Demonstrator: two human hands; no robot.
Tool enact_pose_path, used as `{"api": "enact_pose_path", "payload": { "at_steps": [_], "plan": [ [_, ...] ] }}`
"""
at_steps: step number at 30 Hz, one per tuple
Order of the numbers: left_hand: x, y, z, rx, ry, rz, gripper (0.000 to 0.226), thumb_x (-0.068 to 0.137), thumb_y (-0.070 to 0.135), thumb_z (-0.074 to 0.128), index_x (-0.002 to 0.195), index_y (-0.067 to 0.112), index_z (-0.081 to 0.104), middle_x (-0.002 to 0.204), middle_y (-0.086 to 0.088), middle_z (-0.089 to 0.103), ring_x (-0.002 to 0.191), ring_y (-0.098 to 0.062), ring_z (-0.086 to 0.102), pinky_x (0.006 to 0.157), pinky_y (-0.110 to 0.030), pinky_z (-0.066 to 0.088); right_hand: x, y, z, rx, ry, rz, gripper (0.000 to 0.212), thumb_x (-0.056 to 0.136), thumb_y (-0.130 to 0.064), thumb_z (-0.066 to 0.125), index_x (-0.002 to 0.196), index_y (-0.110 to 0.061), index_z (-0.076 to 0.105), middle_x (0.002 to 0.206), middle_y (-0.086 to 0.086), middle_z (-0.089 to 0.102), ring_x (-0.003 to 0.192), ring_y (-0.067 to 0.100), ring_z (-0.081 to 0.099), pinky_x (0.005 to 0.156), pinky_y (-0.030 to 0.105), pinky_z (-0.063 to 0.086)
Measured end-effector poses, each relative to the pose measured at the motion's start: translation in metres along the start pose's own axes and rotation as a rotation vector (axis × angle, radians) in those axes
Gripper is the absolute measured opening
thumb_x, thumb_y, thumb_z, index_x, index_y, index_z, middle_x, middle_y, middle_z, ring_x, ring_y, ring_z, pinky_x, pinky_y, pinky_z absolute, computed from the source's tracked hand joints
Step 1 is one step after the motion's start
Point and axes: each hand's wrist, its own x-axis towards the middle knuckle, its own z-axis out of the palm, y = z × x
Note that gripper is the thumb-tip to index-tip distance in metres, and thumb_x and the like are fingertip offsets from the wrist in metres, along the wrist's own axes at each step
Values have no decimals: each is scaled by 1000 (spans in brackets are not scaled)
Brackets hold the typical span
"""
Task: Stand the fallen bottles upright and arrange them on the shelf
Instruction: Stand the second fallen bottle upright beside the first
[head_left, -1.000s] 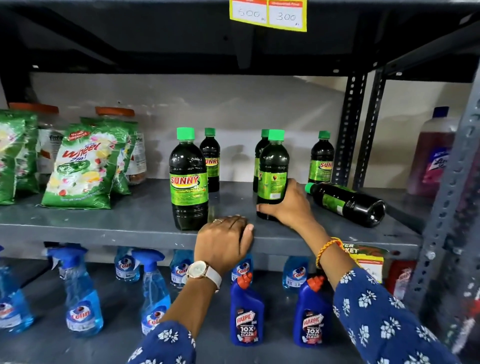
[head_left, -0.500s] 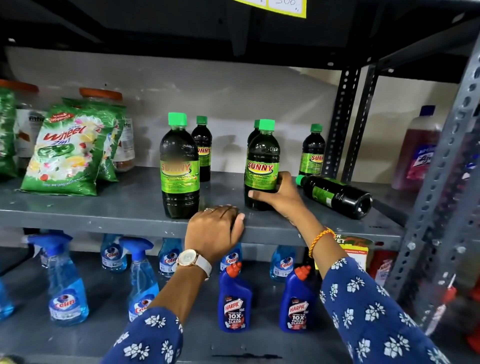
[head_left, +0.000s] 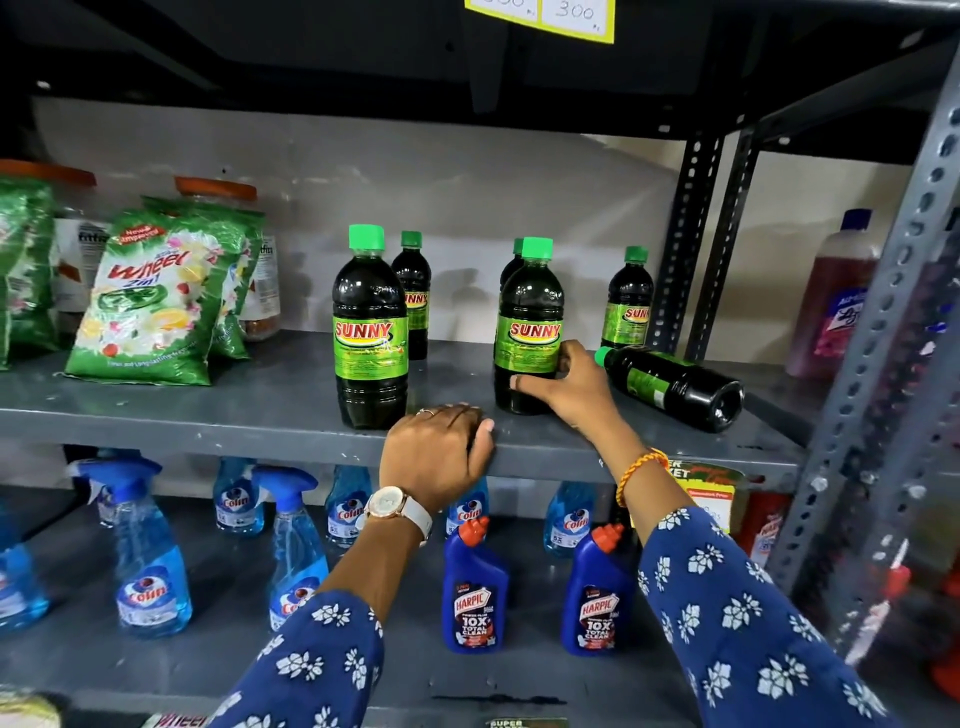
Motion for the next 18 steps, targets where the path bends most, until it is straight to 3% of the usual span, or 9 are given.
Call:
{"api": "enact_pose_path", "payload": {
  "at_steps": [7, 10, 18],
  "plan": [
    [-1, 2, -1, 9, 24, 5, 44, 91, 30, 34, 83, 9, 71, 81, -9, 72, 67, -26, 66, 56, -31, 49, -34, -8, -13, 10, -23, -52, 53, 67, -23, 81, 114, -13, 58, 105, 0, 65, 95, 14, 60, 81, 23, 45],
    [-2, 3, -1, 16, 46, 9, 41, 90, 29, 35, 82, 10, 70, 77, -10, 72, 62, -27, 65, 54, -30, 48, -45, -10, -19, 19, -23, -80, 52, 69, -20, 81, 115, -12, 59, 103, -2, 63, 92, 9, 58, 69, 11, 42],
    [-2, 6, 0, 27, 51, 2, 43, 92, 30, 33, 83, 10, 70, 77, -10, 71, 61, -28, 64, 54, -30, 47, -55, -12, -26, 61, -42, -81, 52, 70, -21, 79, 116, -13, 58, 113, 3, 66, 92, 6, 56, 67, 7, 39]
  ]
}}
